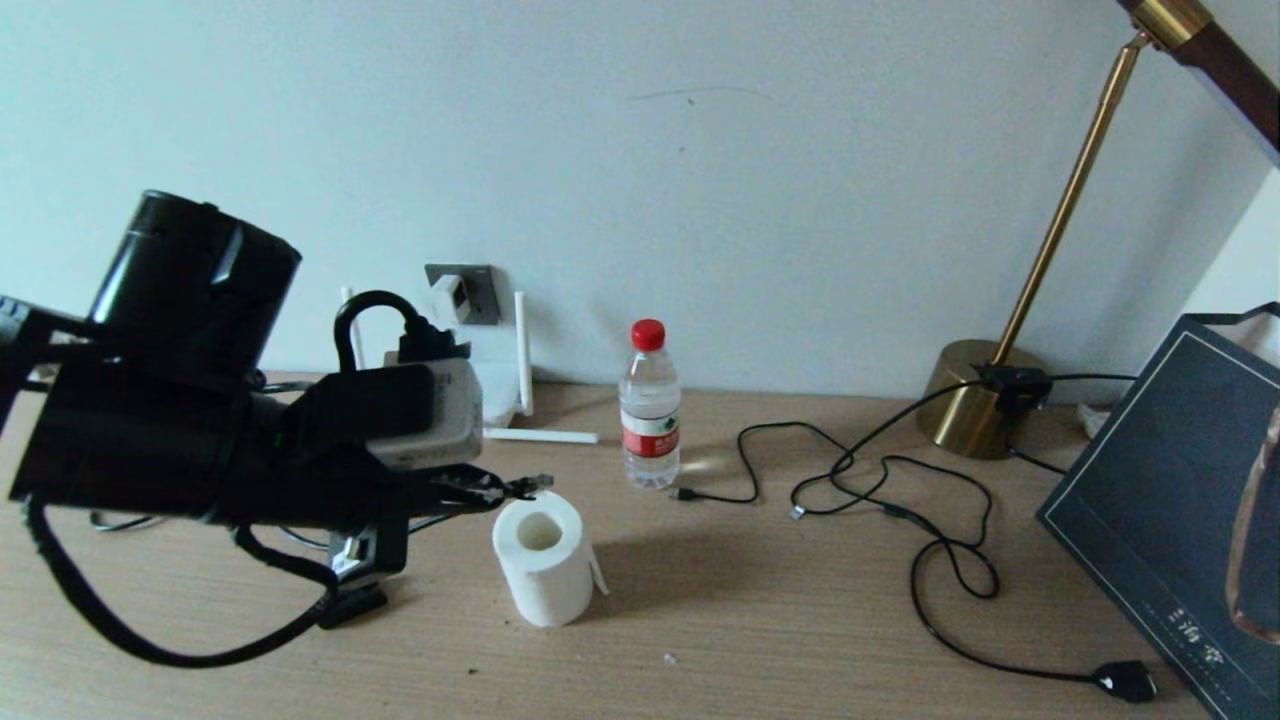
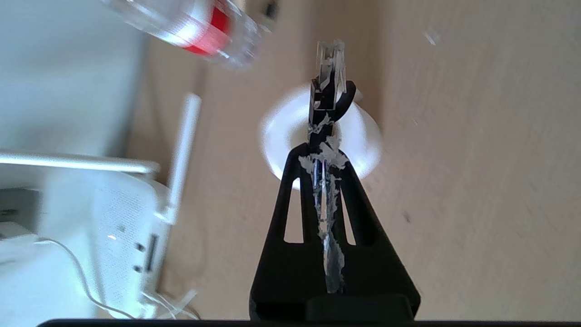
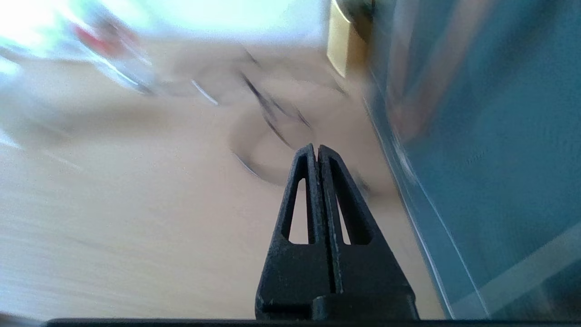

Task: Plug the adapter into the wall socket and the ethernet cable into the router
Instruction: Hand it to the other hand

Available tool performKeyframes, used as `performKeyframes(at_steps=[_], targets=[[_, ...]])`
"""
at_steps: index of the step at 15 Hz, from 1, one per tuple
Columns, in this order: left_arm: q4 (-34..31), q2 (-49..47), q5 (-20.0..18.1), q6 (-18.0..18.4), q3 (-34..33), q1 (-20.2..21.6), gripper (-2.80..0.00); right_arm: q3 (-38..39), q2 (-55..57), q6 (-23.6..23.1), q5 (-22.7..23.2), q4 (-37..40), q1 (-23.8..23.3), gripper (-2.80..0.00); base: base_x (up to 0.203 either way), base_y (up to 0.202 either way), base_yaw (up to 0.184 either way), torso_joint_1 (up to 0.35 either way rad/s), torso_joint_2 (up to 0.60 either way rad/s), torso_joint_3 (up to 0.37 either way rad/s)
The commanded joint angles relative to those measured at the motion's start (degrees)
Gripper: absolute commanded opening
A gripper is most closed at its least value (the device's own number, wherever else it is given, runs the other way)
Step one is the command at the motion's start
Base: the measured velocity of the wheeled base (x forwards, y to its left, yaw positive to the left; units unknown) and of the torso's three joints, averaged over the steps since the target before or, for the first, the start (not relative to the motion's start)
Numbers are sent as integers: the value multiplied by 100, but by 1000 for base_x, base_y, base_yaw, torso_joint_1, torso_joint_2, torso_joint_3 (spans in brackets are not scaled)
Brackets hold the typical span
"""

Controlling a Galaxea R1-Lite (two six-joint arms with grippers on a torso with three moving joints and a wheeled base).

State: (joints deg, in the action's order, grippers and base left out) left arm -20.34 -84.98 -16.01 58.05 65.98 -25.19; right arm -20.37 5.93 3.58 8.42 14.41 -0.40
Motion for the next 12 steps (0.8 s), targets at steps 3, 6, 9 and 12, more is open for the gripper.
performKeyframes(at_steps=[3,6,9,12], targets=[[-1,57,18,31,146,-121,-280,-1364,2834,900,1688,-309,1,0,0,0,0,0,0,0],[-218,-201,373,20,638,-559,-280,-1637,4572,1635,2682,-1285,22,0,0,0,0,0,0,0],[-154,-403,571,13,757,-843,-280,-1885,5915,2177,3180,-2384,506,0,0,0,0,0,0,0],[-75,-378,604,14,715,-1082,-280,-2272,6538,2360,3341,-2743,1221,0,0,0,0,0,0,0]])
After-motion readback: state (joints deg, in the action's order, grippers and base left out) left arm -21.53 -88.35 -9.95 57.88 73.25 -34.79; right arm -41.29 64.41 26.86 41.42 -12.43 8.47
